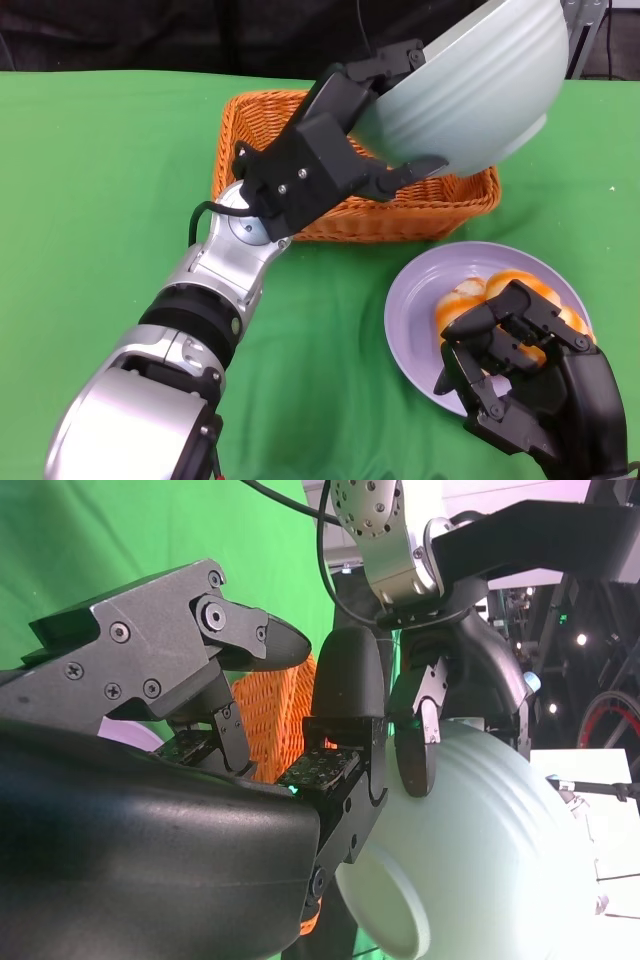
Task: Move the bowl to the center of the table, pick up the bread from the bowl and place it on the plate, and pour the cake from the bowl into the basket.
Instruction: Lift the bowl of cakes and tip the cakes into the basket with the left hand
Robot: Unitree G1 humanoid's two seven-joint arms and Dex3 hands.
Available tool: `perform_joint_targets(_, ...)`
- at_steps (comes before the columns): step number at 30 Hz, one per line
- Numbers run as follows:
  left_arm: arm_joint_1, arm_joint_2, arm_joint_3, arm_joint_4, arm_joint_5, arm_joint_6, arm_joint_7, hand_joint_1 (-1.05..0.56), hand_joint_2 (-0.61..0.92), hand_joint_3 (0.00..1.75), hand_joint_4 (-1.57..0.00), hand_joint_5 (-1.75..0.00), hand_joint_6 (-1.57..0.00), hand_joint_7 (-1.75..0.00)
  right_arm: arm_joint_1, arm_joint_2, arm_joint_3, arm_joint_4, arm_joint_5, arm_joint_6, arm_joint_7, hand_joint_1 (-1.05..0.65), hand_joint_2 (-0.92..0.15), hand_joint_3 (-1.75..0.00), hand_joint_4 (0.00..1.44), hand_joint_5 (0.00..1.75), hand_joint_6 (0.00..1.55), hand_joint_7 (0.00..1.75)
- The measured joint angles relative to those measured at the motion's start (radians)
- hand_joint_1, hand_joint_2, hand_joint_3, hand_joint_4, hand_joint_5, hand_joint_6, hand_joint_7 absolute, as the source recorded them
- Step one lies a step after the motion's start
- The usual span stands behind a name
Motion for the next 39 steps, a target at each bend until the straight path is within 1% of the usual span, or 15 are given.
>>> perform_joint_targets(7,-0.015,-0.008,0.015,0.011,-0.005,0.025,-0.008,-0.11,0.6,1.07,-0.76,-1.75,-0.64,-1.59,0.0,0.0,0.0,0.005,-0.004,-0.002,0.002,-0.14,-0.75,-0.64,0.68,1.63,0.6,1.3)
perform_joint_targets(12,-0.06,-0.02,0.036,0.034,-0.02,0.055,-0.025,-0.09,0.57,1.12,-0.78,-1.75,-0.66,-1.58,0.0,0.0,0.0,0.005,-0.008,-0.003,-0.002,-0.14,-0.75,-0.63,0.68,1.64,0.6,1.31)
perform_joint_targets(15,-0.083,-0.026,0.056,0.043,-0.034,0.075,-0.032,-0.09,0.56,1.13,-0.79,-1.75,-0.68,-1.58,0.0,0.0,0.0,0.005,-0.008,-0.003,-0.003,-0.16,-0.79,-0.54,0.67,1.64,0.58,1.32)
perform_joint_targets(19,-0.102,-0.031,0.066,0.055,-0.04,0.096,-0.031,-0.09,0.53,1.18,-0.8,-1.75,-0.69,-1.58,0.0,0.0,0.0,0.007,-0.007,-0.006,-0.003,-0.17,-0.8,-0.5,0.67,1.64,0.58,1.33)
perform_joint_targets(24,-0.112,-0.048,0.1,0.076,-0.063,0.147,-0.028,-0.11,0.5,1.22,-0.79,-1.75,-0.72,-1.53,0.0,0.0,0.0,0.014,-0.006,-0.007,-0.001,-0.16,-0.81,-0.5,0.68,1.64,0.59,1.33)
perform_joint_targets(30,-0.127,-0.057,0.13,0.085,-0.091,0.195,-0.023,-0.11,0.47,1.29,-0.78,-1.75,-0.73,-1.53,0.0,0.001,0.001,0.018,-0.008,-0.017,-0.002,-0.16,-0.8,-0.5,0.68,1.63,0.6,1.32)
perform_joint_targets(35,-0.144,-0.058,0.149,0.094,-0.096,0.23,-0.02,-0.1,0.47,1.29,-0.76,-1.74,-0.72,-1.53,0.001,0.001,0.002,0.019,-0.009,-0.018,-0.002,-0.14,-0.8,-0.51,0.68,1.63,0.59,1.33)
perform_joint_targets(37,-0.15,-0.061,0.16,0.094,-0.103,0.244,-0.018,-0.1,0.46,1.3,-0.75,-1.71,-0.73,-1.52,0.0,0.001,0.002,0.025,-0.009,-0.022,-0.002,-0.16,-0.79,-0.51,0.69,1.63,0.59,1.33)
perform_joint_targets(39,-0.152,-0.069,0.184,0.095,-0.133,0.264,-0.019,-0.09,0.43,1.33,-0.75,-1.64,-0.75,-1.48,0.0,0.001,0.002,0.027,-0.012,-0.022,-0.003,-0.16,-0.79,-0.51,0.69,1.63,0.59,1.34)
